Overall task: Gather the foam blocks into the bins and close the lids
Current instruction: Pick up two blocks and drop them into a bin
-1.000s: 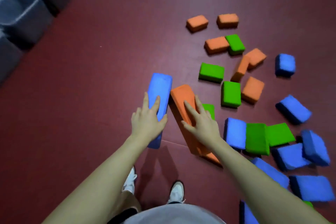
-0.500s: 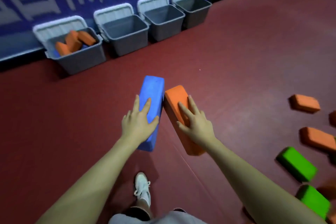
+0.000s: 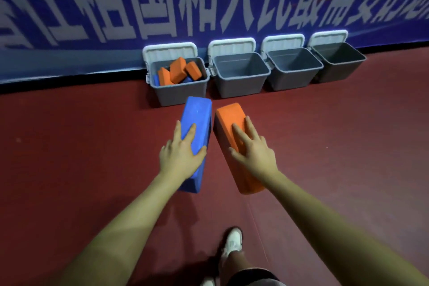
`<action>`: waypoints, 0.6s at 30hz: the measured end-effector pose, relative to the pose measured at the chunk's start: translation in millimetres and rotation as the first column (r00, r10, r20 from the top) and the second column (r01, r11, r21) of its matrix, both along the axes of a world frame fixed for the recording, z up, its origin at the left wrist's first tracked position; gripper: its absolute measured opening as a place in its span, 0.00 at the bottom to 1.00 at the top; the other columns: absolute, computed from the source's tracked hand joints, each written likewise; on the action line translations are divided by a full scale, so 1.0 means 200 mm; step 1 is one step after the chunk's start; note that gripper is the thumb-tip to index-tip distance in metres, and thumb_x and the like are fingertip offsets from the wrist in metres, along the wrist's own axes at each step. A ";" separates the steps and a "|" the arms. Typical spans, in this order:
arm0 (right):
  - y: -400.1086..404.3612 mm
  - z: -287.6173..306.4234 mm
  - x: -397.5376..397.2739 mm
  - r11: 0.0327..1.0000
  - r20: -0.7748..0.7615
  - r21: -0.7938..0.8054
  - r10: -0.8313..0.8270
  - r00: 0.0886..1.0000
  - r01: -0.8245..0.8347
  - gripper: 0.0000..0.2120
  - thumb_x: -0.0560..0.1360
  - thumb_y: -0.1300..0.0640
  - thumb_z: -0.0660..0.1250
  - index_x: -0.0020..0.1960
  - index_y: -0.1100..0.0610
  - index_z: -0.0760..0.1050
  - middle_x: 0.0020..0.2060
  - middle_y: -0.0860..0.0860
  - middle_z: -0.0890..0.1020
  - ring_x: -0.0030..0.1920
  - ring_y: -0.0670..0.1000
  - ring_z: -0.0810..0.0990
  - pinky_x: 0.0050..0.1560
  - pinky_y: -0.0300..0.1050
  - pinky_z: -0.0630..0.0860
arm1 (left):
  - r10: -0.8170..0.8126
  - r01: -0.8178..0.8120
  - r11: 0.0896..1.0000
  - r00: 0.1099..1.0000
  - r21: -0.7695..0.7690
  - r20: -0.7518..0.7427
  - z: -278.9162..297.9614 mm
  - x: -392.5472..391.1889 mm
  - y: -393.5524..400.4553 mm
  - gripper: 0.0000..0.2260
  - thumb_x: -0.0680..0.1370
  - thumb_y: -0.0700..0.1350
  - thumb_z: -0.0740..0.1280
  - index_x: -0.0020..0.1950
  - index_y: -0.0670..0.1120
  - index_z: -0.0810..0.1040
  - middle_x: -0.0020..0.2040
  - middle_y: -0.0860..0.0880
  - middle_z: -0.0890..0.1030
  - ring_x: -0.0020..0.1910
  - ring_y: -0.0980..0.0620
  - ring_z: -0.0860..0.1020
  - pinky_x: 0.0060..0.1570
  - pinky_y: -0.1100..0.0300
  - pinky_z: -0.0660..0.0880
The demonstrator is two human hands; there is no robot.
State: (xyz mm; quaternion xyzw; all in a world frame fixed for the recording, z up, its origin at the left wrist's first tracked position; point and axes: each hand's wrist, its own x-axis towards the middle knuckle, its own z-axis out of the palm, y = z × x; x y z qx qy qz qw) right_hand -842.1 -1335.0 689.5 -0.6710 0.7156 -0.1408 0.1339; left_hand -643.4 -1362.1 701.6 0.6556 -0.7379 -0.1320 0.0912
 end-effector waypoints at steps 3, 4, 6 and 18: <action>-0.33 0.01 0.02 0.998 0.001 -0.025 0.050 0.999 -0.050 0.31 0.77 0.42 0.63 0.76 0.39 0.54 0.78 0.43 0.45 0.65 0.61 0.68 0.48 0.51 0.72 | 0.050 -0.050 0.999 0.999 -0.009 -0.003 0.01 0.04 -0.26 0.30 0.78 0.59 0.61 0.78 0.56 0.55 0.79 0.45 0.49 0.67 0.39 0.69 0.62 0.52 0.67; -0.44 0.01 0.02 0.997 0.000 -0.033 0.063 0.998 -0.063 0.31 0.77 0.42 0.63 0.76 0.39 0.55 0.78 0.43 0.46 0.65 0.61 0.68 0.48 0.51 0.72 | 0.067 -0.067 0.998 0.998 -0.009 -0.002 0.01 0.05 -0.35 0.30 0.78 0.59 0.60 0.78 0.56 0.55 0.79 0.45 0.49 0.67 0.39 0.69 0.62 0.52 0.67; -0.68 0.01 0.03 0.994 0.010 -0.055 0.094 0.995 -0.094 0.31 0.77 0.42 0.64 0.76 0.39 0.55 0.78 0.43 0.46 0.65 0.61 0.68 0.49 0.51 0.73 | 0.096 -0.096 0.995 0.995 -0.014 -0.001 0.02 0.06 -0.55 0.30 0.78 0.59 0.60 0.78 0.56 0.54 0.79 0.45 0.49 0.67 0.39 0.69 0.63 0.52 0.66; -2.10 0.07 -0.04 0.975 0.050 -0.088 0.208 0.977 -0.203 0.31 0.76 0.41 0.63 0.76 0.39 0.56 0.78 0.43 0.47 0.64 0.60 0.68 0.50 0.53 0.76 | 0.222 -0.220 0.975 0.974 -0.040 0.050 0.10 -0.03 -1.83 0.30 0.78 0.59 0.59 0.78 0.56 0.54 0.79 0.46 0.48 0.66 0.40 0.70 0.61 0.54 0.67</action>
